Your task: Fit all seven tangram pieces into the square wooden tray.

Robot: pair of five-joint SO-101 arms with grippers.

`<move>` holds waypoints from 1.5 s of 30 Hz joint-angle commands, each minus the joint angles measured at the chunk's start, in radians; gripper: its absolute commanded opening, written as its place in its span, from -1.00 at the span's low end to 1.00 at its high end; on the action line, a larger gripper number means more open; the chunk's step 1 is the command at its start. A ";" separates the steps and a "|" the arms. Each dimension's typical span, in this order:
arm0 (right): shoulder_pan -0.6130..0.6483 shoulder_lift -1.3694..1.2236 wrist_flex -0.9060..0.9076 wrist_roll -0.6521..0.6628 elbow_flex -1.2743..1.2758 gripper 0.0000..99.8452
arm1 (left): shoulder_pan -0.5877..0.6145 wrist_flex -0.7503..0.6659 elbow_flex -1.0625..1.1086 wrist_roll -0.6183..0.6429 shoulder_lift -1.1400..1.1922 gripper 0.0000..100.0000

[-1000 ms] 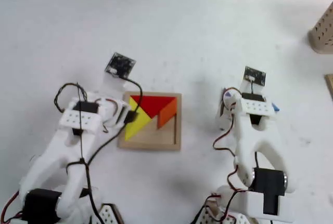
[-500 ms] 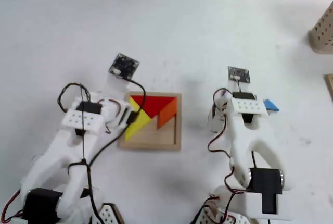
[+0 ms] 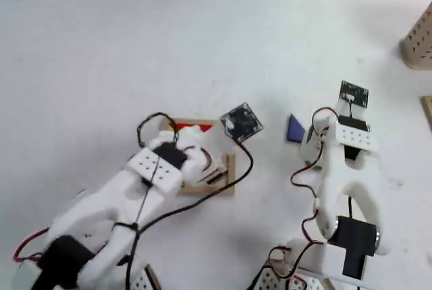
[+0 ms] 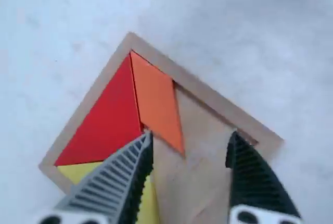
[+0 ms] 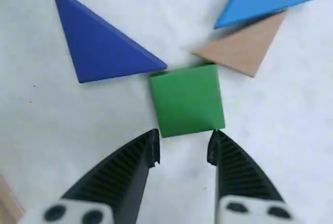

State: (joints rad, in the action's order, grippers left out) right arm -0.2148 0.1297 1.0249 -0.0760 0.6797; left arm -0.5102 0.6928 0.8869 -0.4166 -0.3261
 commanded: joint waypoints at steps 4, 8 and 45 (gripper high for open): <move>-0.013 0.007 -0.018 0.012 -0.041 -0.69 | -0.005 0.066 -0.259 0.009 0.300 -0.47; -0.015 0.005 -0.024 0.011 -0.041 -0.69 | -0.008 0.170 -0.381 -0.115 0.390 -0.47; -0.007 0.005 -0.024 0.017 -0.035 -0.69 | 0.050 0.339 -0.733 -0.101 0.665 -0.47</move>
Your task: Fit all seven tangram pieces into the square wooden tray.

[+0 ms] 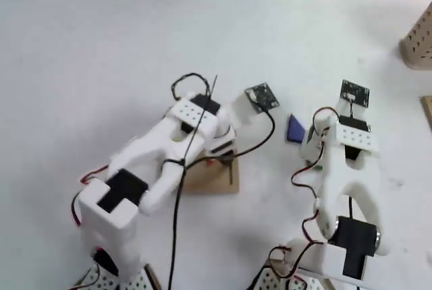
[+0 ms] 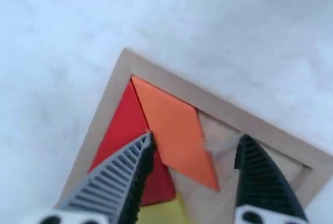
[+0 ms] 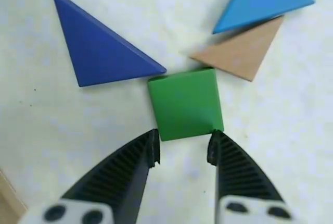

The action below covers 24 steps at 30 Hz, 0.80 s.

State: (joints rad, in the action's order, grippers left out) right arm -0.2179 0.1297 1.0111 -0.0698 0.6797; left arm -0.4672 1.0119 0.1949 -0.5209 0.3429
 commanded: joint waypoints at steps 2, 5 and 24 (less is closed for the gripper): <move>-0.004 0.005 -0.010 0.011 -0.035 -0.69 | 0.007 0.020 -0.037 0.003 -0.004 -0.47; -0.004 0.005 -0.008 0.011 -0.035 -0.69 | -0.001 0.020 -0.028 -0.005 -0.004 -0.56; -0.004 0.005 -0.008 0.011 -0.035 -0.69 | -0.076 0.087 0.035 -0.215 -0.036 -0.95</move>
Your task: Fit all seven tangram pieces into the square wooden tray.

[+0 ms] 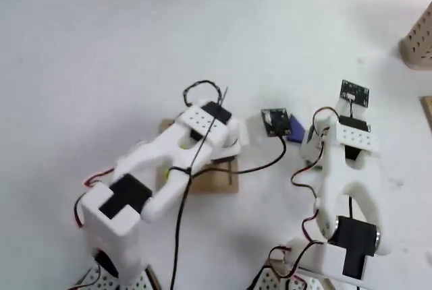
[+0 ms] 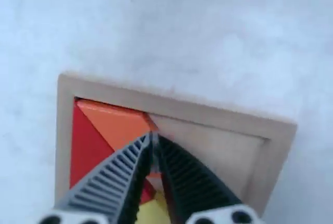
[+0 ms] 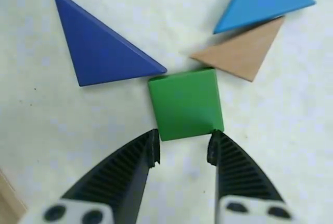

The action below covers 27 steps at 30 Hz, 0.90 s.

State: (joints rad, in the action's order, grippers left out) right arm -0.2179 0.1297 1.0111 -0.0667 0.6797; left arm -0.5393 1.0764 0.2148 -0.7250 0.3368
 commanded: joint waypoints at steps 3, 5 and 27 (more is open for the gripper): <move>-0.004 0.005 -0.008 0.008 -0.035 -0.69 | -0.005 0.014 0.060 0.017 -0.120 -0.95; -0.004 0.005 -0.010 0.008 -0.035 -0.69 | -0.005 -0.005 0.110 0.071 -0.223 -0.95; 0.012 0.005 -0.010 0.008 -0.035 -0.69 | -0.016 -0.557 0.545 0.603 -0.516 -0.56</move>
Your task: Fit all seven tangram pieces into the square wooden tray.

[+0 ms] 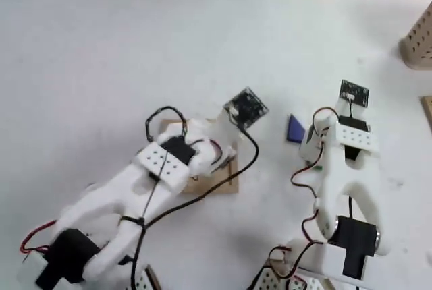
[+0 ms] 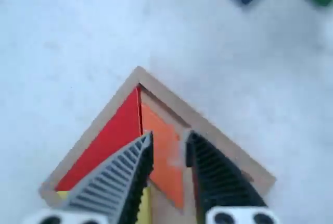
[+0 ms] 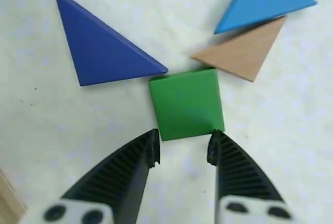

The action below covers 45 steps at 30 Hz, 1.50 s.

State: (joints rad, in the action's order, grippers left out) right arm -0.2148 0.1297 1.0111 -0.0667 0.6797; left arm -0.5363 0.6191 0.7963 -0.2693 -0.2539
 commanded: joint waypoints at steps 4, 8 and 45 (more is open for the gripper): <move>0.008 0.005 -0.010 0.008 -0.035 -0.69 | -0.047 -0.110 -0.150 0.167 0.275 -0.56; 0.008 0.005 -0.010 0.009 -0.035 -0.69 | -0.007 -0.057 -0.304 0.167 0.395 -0.72; 0.008 0.005 -0.008 0.009 -0.035 -0.69 | -0.082 0.344 -0.359 0.084 0.466 -0.96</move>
State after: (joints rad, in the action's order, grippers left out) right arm -0.2148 0.1297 1.0111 -0.0667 0.6797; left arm -0.6022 0.9291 0.4342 -0.1772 0.2279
